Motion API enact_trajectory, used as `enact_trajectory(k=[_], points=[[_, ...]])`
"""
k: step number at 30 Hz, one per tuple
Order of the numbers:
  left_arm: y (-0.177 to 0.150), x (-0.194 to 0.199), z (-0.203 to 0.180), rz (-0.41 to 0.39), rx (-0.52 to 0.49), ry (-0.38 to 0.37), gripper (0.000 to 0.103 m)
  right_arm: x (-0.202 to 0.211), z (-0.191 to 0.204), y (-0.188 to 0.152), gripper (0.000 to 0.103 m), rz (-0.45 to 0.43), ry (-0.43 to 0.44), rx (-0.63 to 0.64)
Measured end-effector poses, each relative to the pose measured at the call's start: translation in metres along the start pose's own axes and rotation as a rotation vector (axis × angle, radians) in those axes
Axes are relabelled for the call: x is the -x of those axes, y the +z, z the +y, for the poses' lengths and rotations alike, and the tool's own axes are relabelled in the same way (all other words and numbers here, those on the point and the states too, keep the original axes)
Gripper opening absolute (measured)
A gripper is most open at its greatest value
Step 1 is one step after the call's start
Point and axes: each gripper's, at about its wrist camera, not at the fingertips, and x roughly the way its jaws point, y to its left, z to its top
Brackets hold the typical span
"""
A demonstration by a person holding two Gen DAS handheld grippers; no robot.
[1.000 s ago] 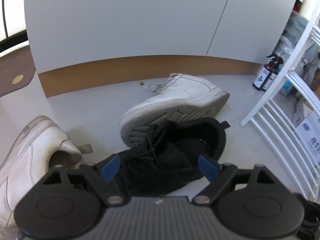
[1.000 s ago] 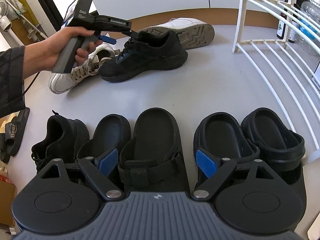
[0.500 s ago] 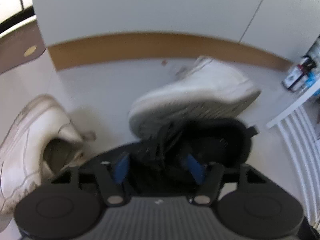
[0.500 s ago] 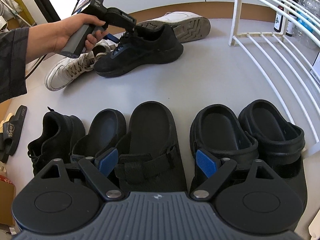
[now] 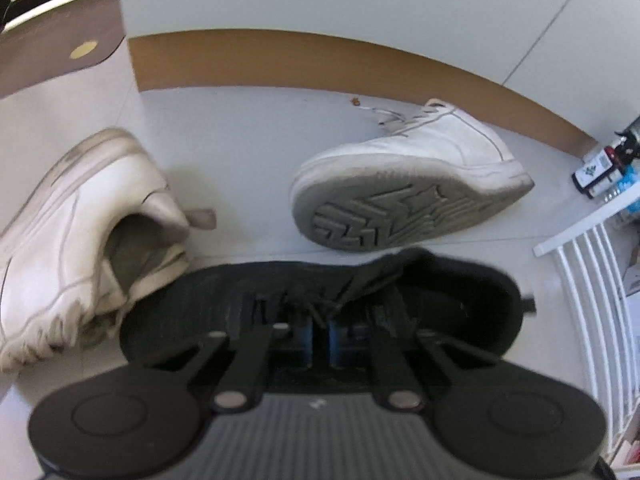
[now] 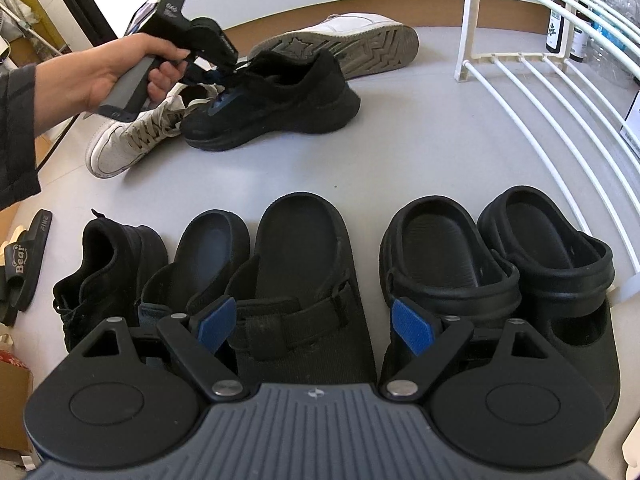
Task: Organize scattered shoes
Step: 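Lift and carry the second black sneaker with the left tool toward the shoe row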
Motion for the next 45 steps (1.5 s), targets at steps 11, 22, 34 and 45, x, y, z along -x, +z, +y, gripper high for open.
enact_trajectory(k=[11, 22, 34, 45], points=[[-0.044, 0.022, 0.022, 0.009, 0.052, -0.039, 0.006, -0.003, 0.002, -0.002, 0.089, 0.01, -0.001, 0.003], [-0.066, 0.043, 0.066, -0.021, 0.134, -0.006, 0.006, -0.006, 0.004, -0.004, 0.089, 0.023, -0.002, 0.006], [-0.083, 0.065, 0.118, -0.036, 0.191, 0.034, 0.006, -0.001, 0.017, -0.001, 0.089, 0.003, 0.083, 0.023], [-0.096, 0.085, 0.172, -0.06, 0.225, 0.097, 0.005, -0.002, 0.034, -0.002, 0.089, 0.008, 0.176, 0.053]])
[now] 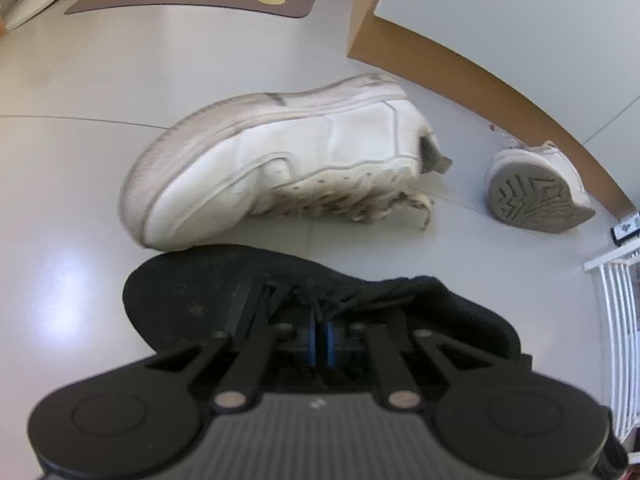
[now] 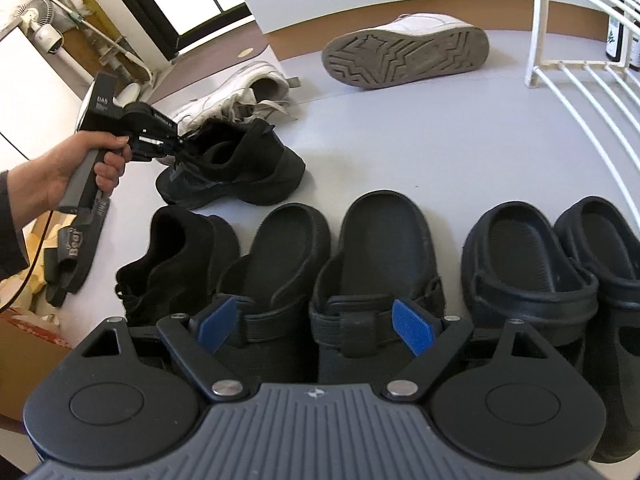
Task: Organize scattered shoes
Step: 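Lift and carry the second black sneaker with the left tool toward the shoe row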
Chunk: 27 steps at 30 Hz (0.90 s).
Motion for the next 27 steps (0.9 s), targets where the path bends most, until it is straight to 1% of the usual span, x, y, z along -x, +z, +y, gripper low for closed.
enact_trajectory(k=[3, 9, 17, 19, 27], points=[[-0.003, 0.005, 0.018, -0.02, 0.023, 0.016, 0.005, -0.003, 0.002, 0.0, 0.089, 0.008, 0.005, 0.0], [-0.004, 0.014, 0.054, -0.038, 0.075, 0.041, 0.005, -0.008, 0.013, 0.001, 0.089, 0.025, 0.044, 0.017], [-0.009, 0.028, 0.1, -0.062, 0.1, 0.078, 0.005, -0.017, 0.028, 0.006, 0.089, 0.035, 0.079, 0.027], [-0.013, 0.032, 0.116, -0.073, 0.116, 0.085, 0.005, -0.019, 0.032, 0.006, 0.089, 0.042, 0.084, 0.036], [-0.029, 0.046, 0.151, -0.078, 0.142, 0.096, 0.005, -0.03, 0.05, 0.003, 0.089, 0.077, 0.109, 0.076]])
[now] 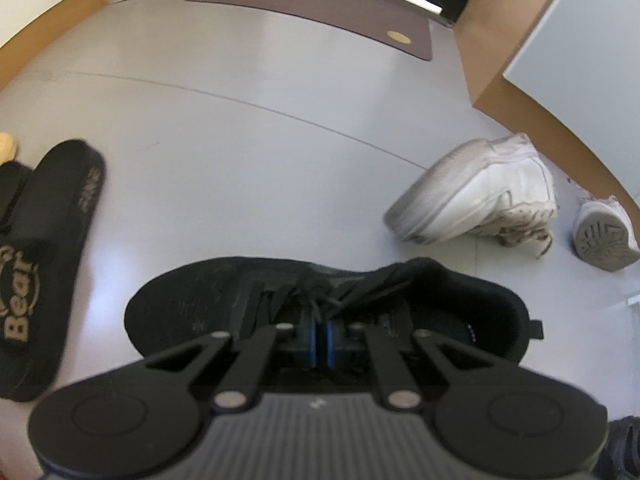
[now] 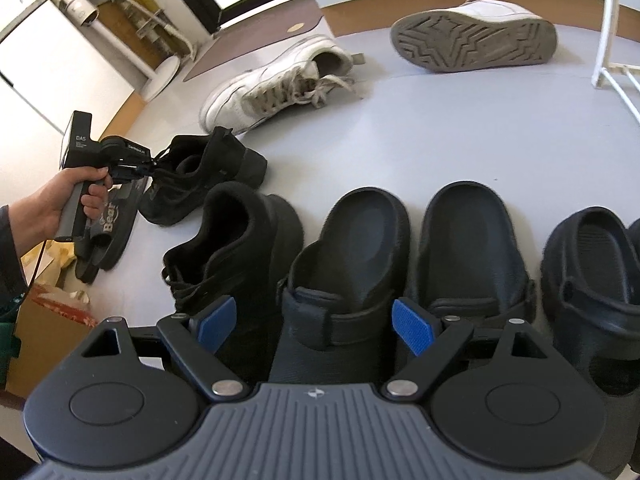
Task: Organize scattered shoes
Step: 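Lift and carry the second black sneaker with the left tool toward the shoe row, then lower the second black sneaker beside the first and open the left tool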
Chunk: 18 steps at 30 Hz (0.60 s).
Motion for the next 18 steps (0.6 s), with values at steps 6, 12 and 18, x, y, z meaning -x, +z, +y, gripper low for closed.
enact_trajectory(k=[6, 12, 18], points=[[-0.012, 0.012, 0.024, 0.0, 0.03, 0.004, 0.005, -0.009, 0.014, -0.001, 0.089, 0.03, 0.028, 0.034], [-0.036, 0.025, 0.038, -0.017, 0.122, 0.013, 0.005, -0.015, 0.022, -0.004, 0.089, 0.071, 0.061, 0.066], [-0.052, 0.035, 0.039, 0.002, 0.154, 0.021, 0.006, -0.026, 0.019, -0.01, 0.089, 0.172, 0.076, 0.111]])
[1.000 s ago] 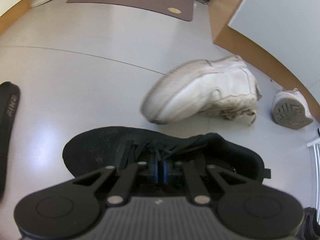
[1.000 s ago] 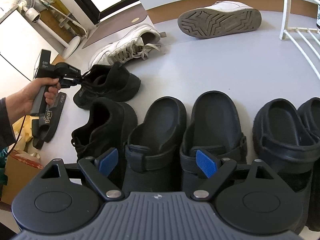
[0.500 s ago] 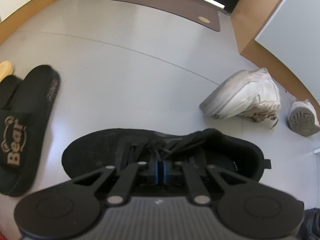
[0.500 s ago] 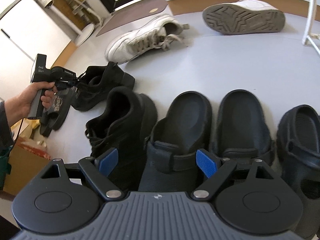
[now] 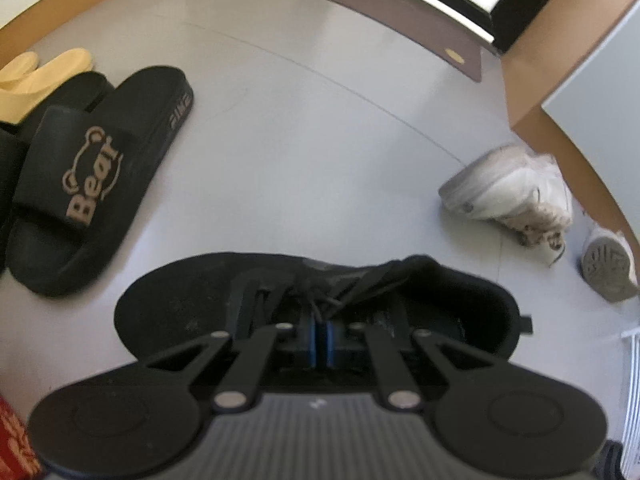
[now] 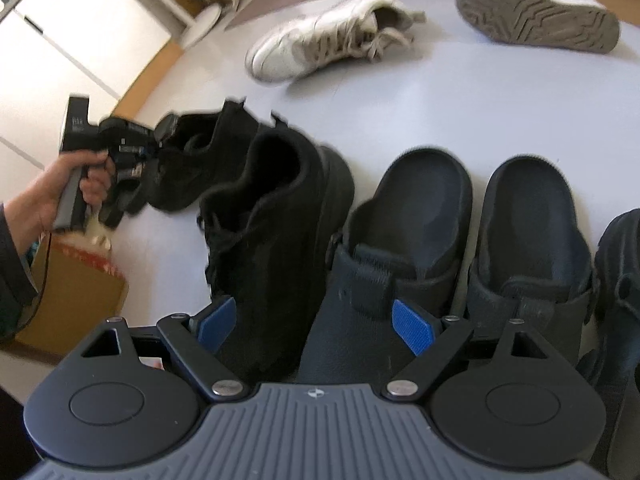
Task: Organize scattered shoes
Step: 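Lower the second black sneaker beside the first and open the left tool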
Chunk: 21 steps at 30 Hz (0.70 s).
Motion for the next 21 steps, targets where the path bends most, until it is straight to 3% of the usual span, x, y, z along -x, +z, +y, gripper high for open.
enact_trajectory(k=[6, 13, 18, 21], points=[[-0.016, 0.008, 0.002, -0.003, -0.005, 0.0, 0.006, -0.006, 0.001, -0.007, 0.089, 0.008, 0.024, -0.037], [-0.04, 0.023, 0.019, 0.039, -0.019, -0.018, 0.01, 0.0, 0.032, -0.013, 0.089, 0.019, 0.046, 0.061], [-0.055, 0.043, 0.022, 0.005, 0.043, -0.022, 0.054, 0.009, 0.058, -0.01, 0.089, -0.055, 0.067, 0.046], [-0.065, 0.05, 0.018, -0.028, 0.008, -0.031, 0.063, 0.004, 0.073, -0.01, 0.089, -0.074, 0.078, 0.051]])
